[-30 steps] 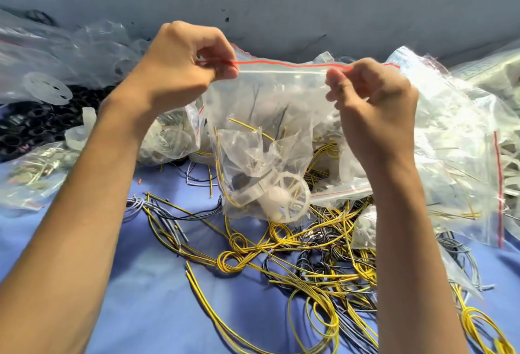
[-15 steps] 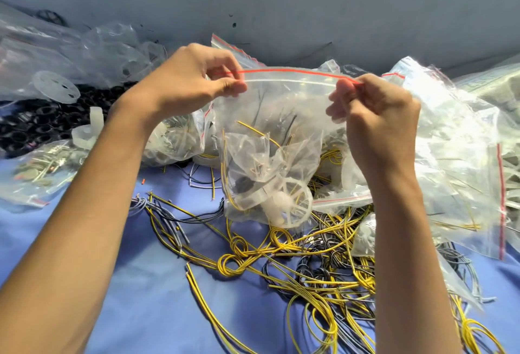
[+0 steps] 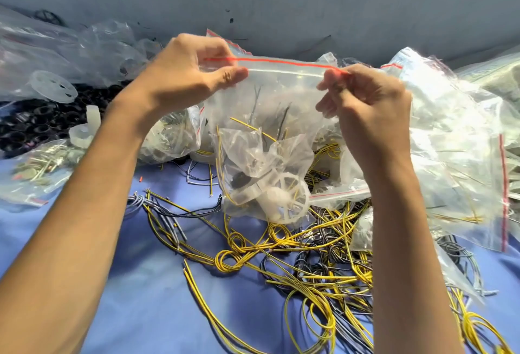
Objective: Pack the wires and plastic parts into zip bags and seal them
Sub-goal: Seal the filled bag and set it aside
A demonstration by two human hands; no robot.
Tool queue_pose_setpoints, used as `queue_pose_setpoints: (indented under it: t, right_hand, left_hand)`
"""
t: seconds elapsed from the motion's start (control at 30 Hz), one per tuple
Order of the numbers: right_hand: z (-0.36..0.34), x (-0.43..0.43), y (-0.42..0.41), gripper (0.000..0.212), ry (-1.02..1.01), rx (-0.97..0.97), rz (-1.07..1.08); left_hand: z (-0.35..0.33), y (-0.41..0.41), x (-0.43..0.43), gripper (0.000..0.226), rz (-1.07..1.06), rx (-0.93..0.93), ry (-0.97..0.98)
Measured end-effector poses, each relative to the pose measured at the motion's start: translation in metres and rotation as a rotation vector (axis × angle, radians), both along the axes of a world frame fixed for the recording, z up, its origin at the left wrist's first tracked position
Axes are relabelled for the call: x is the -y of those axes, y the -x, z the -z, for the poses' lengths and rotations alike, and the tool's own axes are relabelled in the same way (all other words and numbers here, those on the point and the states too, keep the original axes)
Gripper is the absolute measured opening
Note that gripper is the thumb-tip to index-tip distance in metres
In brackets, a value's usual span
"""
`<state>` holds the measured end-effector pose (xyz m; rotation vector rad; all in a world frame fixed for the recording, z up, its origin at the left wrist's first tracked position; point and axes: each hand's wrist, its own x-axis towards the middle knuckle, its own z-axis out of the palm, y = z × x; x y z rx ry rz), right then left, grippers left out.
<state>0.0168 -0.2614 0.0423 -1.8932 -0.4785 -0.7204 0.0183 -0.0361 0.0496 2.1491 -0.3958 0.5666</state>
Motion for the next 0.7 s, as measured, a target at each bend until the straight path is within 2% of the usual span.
queue_pose_setpoints:
  t: [0.17, 0.3, 0.43, 0.57, 0.7]
  right_hand:
    - [0.000, -0.003, 0.002, 0.008, 0.091, -0.011, -0.069]
    - [0.000, -0.006, 0.002, 0.012, 0.162, 0.084, 0.025]
    - [0.000, -0.005, 0.000, 0.017, 0.162, 0.069, 0.104]
    - [0.000, -0.004, -0.002, 0.016, 0.201, 0.027, 0.029]
    - [0.002, -0.007, -0.001, 0.017, 0.286, 0.088, 0.027]
  left_hand:
    - [-0.004, 0.007, 0.022, 0.008, 0.124, 0.051, -0.056]
    - [-0.006, 0.008, 0.030, 0.006, 0.151, 0.091, -0.120]
    - [-0.007, 0.011, 0.035, 0.014, 0.133, 0.172, -0.168]
    - [-0.006, 0.014, 0.050, 0.017, 0.169, 0.190, -0.198]
    - [-0.007, 0.017, 0.059, 0.008, 0.171, 0.182, -0.185]
